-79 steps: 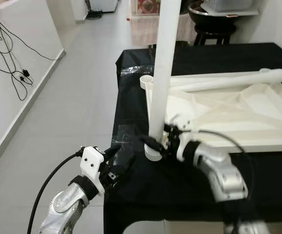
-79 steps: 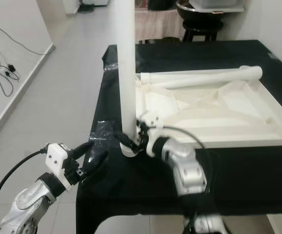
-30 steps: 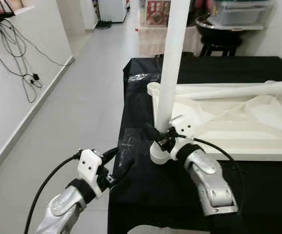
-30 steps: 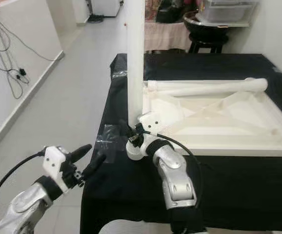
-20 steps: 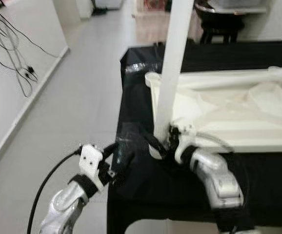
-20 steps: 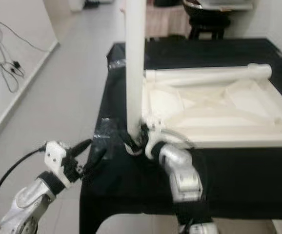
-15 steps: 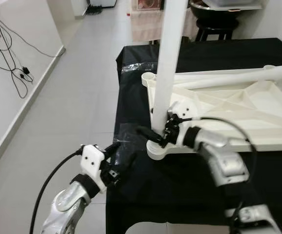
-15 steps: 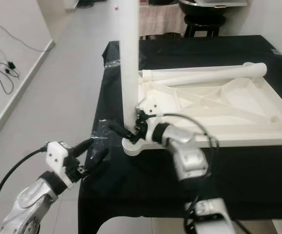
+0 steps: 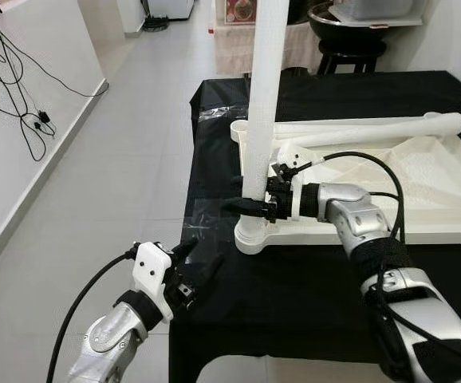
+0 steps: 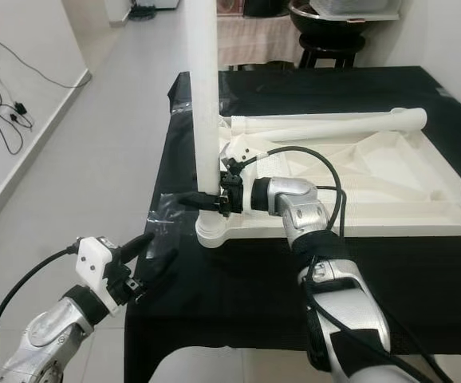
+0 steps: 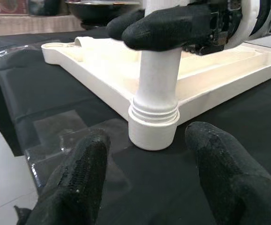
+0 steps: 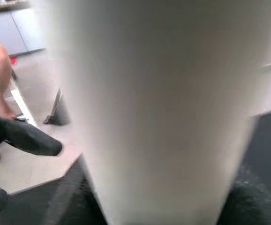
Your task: Building children table
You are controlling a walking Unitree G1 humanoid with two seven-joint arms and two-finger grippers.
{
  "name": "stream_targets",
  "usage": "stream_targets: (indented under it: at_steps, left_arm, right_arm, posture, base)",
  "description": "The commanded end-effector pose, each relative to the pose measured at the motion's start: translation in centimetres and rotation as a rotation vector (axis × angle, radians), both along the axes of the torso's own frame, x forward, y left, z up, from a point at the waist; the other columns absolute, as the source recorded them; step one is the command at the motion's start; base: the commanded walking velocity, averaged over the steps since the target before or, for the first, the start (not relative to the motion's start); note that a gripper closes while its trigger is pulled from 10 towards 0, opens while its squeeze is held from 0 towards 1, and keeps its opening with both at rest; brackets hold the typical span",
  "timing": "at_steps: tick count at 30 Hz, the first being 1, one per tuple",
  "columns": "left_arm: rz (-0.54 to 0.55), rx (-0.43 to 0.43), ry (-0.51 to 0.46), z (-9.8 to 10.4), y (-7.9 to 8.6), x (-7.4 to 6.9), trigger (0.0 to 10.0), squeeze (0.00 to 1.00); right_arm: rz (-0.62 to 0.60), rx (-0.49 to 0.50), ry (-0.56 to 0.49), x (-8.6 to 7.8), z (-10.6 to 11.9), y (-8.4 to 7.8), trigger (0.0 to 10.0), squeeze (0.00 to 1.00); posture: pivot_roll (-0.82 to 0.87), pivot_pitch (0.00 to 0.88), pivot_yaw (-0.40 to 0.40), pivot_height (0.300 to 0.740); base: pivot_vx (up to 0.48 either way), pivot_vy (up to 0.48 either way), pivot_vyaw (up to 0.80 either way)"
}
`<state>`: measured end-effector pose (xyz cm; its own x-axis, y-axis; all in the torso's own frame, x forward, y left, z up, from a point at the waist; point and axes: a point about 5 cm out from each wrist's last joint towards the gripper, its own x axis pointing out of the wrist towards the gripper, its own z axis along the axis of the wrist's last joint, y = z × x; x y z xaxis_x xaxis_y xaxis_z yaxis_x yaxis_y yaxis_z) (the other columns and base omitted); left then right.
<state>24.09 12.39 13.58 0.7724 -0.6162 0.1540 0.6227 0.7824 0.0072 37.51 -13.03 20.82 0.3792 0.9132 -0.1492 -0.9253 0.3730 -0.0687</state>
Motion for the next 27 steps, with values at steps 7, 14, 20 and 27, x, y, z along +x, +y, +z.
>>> stream_targets:
  at_steps: [7, 14, 20, 27]
  left_arm:
    - [0.004, 0.012, -0.002, 0.0, 0.0, -0.2, 10.0, 0.0]
    - [0.006, 0.012, -0.002, -0.1, 0.4, -0.1, 10.0, 0.0]
    - [-0.005, 0.018, 0.001, -0.2, 0.6, 0.4, 10.0, 0.0]
    - [0.007, 0.023, -0.008, -0.3, 0.6, 0.5, 10.0, 0.0]
  right_arm:
    - [-0.019, 0.009, -0.001, -0.1, -0.3, -1.4, 0.0, 0.0]
    - [-0.469, 0.079, -0.024, -2.1, -4.5, -1.5, 0.0, 0.0]
    - [-0.628, 0.062, -0.092, -6.4, -6.8, 1.4, 0.0, 0.0]
    - [-0.61, 0.067, -0.056, -5.7, -7.2, 1.5, 0.0, 0.0]
  posture:
    - [-0.07, 0.135, 0.022, 0.74]
    - [-0.09, 0.131, 0.014, 0.74]
    - [-0.11, 0.105, 0.023, 0.74]
    - [-0.12, 0.101, 0.023, 0.74]
  base:
    - [0.0, 0.0, 0.0]
    - [0.0, 0.0, 0.0]
    - [0.0, 0.0, 0.0]
    - [0.0, 0.0, 0.0]
